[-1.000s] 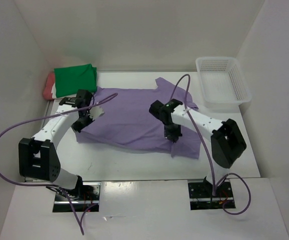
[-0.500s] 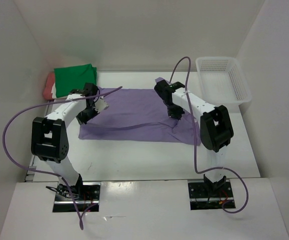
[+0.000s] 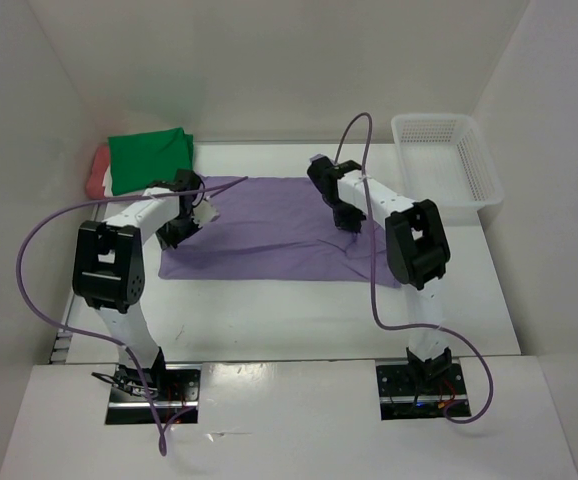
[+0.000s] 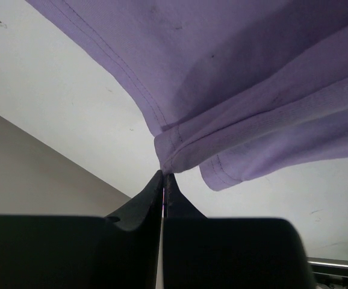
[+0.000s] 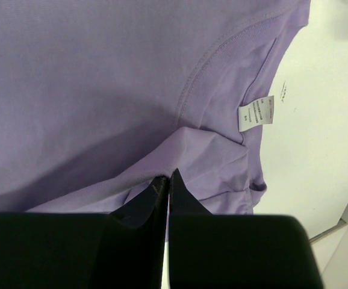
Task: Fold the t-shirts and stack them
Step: Fold the flattened tshirt in 1/3 of the way
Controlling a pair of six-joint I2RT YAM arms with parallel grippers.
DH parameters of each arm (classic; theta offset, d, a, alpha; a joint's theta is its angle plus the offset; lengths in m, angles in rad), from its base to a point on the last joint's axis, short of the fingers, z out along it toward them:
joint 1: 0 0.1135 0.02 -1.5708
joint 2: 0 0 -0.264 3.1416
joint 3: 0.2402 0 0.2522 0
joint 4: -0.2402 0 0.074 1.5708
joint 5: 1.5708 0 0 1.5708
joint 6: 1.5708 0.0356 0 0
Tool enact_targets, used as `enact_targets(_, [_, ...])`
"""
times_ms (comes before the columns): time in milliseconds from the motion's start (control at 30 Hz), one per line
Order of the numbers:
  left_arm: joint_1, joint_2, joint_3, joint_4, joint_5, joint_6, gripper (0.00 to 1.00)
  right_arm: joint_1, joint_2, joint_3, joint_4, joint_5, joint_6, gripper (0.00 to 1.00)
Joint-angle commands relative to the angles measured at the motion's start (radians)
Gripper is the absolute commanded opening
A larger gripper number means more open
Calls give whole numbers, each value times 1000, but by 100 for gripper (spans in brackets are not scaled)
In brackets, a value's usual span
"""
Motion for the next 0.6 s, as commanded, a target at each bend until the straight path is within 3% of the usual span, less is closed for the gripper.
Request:
enact_targets(0, [6, 21, 40, 13, -19, 3, 0, -10, -2, 62, 25, 60, -10, 0])
enact_targets(500, [6, 105, 49, 42, -28, -6, 2, -20, 122, 231, 16, 22, -62, 0])
enact_targets(567, [15, 105, 49, 51, -38, -6, 5, -20, 132, 231, 26, 13, -62, 11])
